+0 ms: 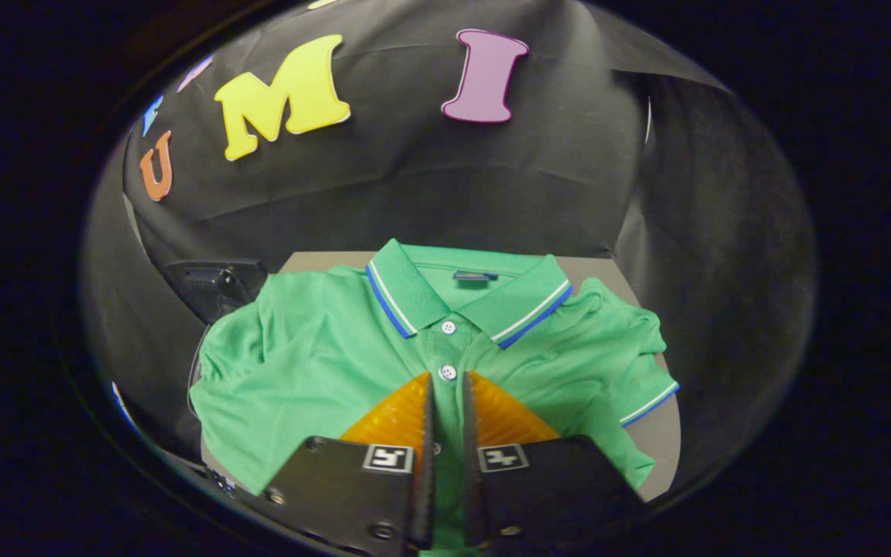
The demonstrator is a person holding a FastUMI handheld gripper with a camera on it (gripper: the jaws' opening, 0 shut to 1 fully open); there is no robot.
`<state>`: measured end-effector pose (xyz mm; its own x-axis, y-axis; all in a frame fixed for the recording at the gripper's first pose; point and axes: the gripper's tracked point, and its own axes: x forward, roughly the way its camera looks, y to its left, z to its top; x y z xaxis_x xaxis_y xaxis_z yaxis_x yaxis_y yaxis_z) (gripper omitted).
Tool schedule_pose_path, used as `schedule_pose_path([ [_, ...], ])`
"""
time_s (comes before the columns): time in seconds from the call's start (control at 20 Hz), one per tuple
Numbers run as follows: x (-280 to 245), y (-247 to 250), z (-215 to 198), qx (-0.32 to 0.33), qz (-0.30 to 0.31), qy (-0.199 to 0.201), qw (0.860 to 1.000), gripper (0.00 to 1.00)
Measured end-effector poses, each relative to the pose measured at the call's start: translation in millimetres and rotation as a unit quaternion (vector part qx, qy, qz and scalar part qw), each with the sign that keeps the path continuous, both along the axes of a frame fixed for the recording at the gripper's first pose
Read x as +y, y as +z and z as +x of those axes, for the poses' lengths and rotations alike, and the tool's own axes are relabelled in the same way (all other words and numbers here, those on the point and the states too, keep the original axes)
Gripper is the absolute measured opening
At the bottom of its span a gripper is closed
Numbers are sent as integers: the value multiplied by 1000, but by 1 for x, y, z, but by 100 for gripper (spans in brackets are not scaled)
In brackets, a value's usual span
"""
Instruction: Put the clothes into the washing machine and then close the washing machine lid.
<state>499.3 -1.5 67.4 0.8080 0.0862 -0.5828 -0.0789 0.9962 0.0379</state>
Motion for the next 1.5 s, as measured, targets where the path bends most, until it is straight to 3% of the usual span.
schedule_pose_path([
  [0.05, 0, -3, 1, -1, 0, -6, 1000, 11],
  [0.15, 4, 0, -6, 0, 1, -13, 1000, 7],
  [0.4, 15, 6, -32, -18, 13, -30, 999, 5],
  [0.7, 45, 52, -83, -74, 49, -32, 996, 5],
  [1.1, 103, 121, -133, -149, 84, -10, 985, 5],
  [1.5, 190, 198, -166, -219, 99, 47, 970, 5],
])
